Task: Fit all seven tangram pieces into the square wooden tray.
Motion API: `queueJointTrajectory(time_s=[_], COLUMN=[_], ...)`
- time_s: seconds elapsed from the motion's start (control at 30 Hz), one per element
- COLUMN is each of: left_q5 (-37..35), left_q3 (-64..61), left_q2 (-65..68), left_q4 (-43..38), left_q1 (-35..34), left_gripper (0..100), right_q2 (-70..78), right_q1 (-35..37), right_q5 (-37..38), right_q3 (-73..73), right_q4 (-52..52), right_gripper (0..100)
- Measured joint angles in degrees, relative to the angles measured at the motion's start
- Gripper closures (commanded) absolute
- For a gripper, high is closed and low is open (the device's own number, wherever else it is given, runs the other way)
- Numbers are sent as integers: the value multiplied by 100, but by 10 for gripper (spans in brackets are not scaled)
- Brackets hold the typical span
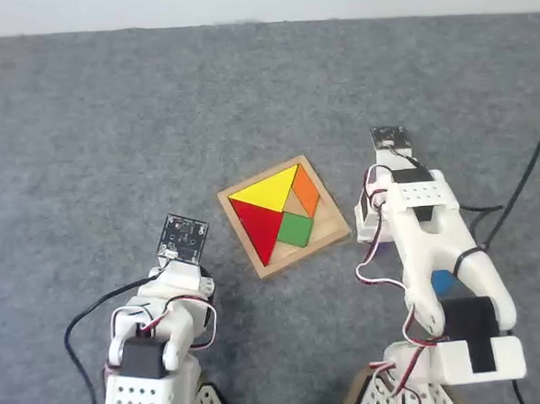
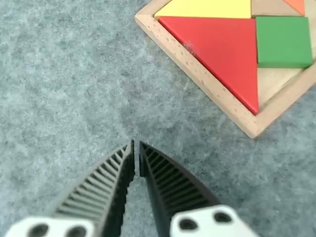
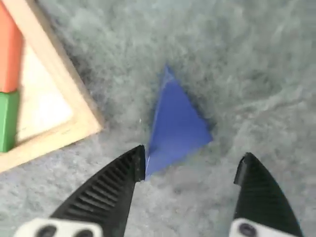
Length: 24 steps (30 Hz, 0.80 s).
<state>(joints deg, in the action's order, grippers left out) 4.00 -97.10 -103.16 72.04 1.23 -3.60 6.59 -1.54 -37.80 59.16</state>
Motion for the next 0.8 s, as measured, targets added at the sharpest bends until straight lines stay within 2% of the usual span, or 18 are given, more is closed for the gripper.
queueJointTrajectory(time_s=[0.3, 0.5, 0.8], left_q5=[0, 0, 0], left_q3=[0, 0, 0], left_q2=[0, 0, 0], left_q4=[0, 0, 0], left_q1=[-18, -18, -18], left_gripper=[981, 981, 981], right_q2=[730, 721, 730], right_q1=[62, 44, 35], right_q5=[62, 70, 70], right_q3=[62, 70, 167], right_q4=[-334, -413, -510], right_gripper=[707, 823, 826])
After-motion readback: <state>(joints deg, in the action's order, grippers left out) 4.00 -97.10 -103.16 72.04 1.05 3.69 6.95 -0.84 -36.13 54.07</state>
